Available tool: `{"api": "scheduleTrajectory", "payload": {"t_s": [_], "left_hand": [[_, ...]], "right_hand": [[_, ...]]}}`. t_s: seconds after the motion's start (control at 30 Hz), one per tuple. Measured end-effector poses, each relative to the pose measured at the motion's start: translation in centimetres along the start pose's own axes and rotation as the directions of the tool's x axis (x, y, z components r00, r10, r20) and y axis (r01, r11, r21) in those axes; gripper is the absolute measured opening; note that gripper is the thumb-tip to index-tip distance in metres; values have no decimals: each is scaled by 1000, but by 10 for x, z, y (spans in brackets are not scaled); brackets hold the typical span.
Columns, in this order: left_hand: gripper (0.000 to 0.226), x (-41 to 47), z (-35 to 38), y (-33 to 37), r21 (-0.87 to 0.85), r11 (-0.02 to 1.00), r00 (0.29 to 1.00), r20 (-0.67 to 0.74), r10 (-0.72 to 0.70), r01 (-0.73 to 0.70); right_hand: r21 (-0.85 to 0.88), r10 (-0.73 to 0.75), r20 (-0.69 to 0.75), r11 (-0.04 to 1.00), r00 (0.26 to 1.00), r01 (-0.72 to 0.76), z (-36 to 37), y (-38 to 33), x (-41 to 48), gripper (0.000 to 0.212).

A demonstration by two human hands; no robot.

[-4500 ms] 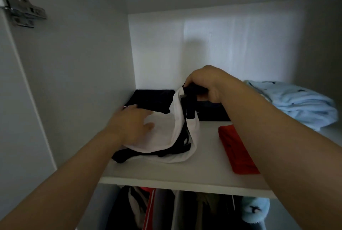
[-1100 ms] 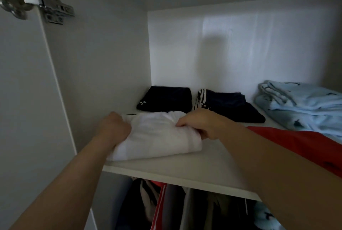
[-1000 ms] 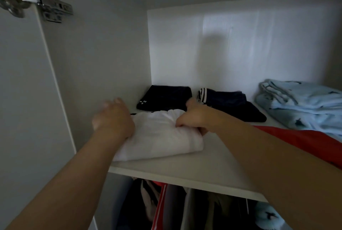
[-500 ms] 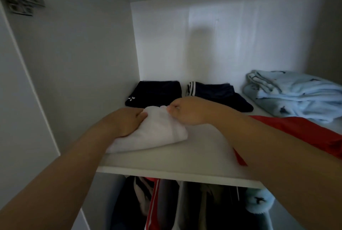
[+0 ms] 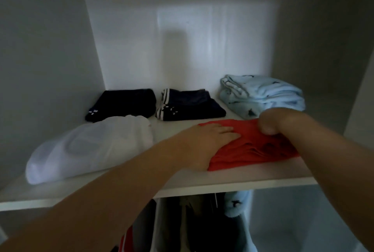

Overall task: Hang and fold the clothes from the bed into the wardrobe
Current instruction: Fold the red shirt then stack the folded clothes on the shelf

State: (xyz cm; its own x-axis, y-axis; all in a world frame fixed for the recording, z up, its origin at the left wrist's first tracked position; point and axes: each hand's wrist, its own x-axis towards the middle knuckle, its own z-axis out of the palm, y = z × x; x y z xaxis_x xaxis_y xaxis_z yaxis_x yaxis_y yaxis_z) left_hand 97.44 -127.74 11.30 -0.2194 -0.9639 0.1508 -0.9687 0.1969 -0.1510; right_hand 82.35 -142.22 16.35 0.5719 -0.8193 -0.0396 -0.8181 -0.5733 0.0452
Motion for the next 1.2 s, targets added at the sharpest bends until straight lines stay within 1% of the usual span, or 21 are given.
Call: {"api": "scheduleTrajectory", "payload": {"t_s": [0.1,0.17,0.2,0.27,0.33,0.37,0.43,0.5,0.53,0.6,0.67,0.7,0.73,0.8,0.87,0.9,0.97,1.0,1.07,1.13,1.2], "left_hand": [[65,5,13,1,-151,989,993,-116,-19,1],[60,3,17,-2,-267,963,990,-128,-56,20],[64,1,18,-3,-268,962,988,-125,-87,50],[72,-5,18,-5,-179,975,980,-124,-155,132],[68,-9,14,-3,-234,960,972,-139,-189,153],[63,-10,12,0,-303,946,972,-157,-172,119],[62,-13,10,6,-434,898,982,-125,-139,72],[74,-17,12,14,-484,863,983,-28,-182,147],[77,-19,15,19,-469,867,977,-34,-211,171],[74,-21,20,28,-379,902,951,-141,-276,206],[61,-23,21,31,-292,916,919,-201,-341,276],[54,-25,19,28,-266,914,911,-194,-363,307],[48,-28,14,24,-262,909,909,-177,-376,325],[38,-42,-5,13,-317,881,893,-169,-418,352],[35,-64,-36,-1,-368,866,850,-275,-449,339],[37,-77,-52,-9,-348,884,828,-357,-433,312],[45,-103,-82,-26,-195,931,811,-458,-364,308],[47,-116,-95,-33,-102,937,811,-476,-340,334],[50,-144,-115,-47,32,923,805,-502,-317,384],[44,-176,-127,-57,97,910,799,-522,-299,404],[37,-204,-128,-62,94,907,807,-502,-312,410]], "right_hand": [[113,18,44,993,999,-23,11,17,-1,44],[148,9,38,989,999,-14,13,19,-3,42],[161,11,37,987,999,-17,13,19,-4,42],[169,22,23,985,999,-26,10,17,-4,43],[170,29,-32,985,999,-23,5,12,-1,44],[158,20,-66,987,998,-9,0,8,1,43],[116,3,-104,993,995,9,-9,-2,5,41],[63,-35,-116,997,993,42,-19,-14,16,39],[55,-43,-115,997,992,50,-23,-20,21,39],[78,-44,-127,995,991,54,-28,-31,29,39],[104,-64,-179,991,982,84,-32,-40,28,33],[134,-69,-234,986,970,103,-35,-44,27,26],[154,-76,-279,980,957,123,-37,-47,28,24],[166,-99,-247,976,964,143,-47,-56,28,27],[242,-93,-250,958,964,156,-54,-65,29,13],[309,-109,-289,929,951,201,-57,-71,30,13],[392,-158,-370,867,916,308,-62,-88,29,17],[434,-170,-432,822,886,369,-63,-100,29,14],[534,-174,-514,701,840,472,-63,-128,23,28],[585,-229,-527,602,819,544,-62,-160,14,38],[586,-317,-502,560,804,586,-56,-191,3,39]]}}
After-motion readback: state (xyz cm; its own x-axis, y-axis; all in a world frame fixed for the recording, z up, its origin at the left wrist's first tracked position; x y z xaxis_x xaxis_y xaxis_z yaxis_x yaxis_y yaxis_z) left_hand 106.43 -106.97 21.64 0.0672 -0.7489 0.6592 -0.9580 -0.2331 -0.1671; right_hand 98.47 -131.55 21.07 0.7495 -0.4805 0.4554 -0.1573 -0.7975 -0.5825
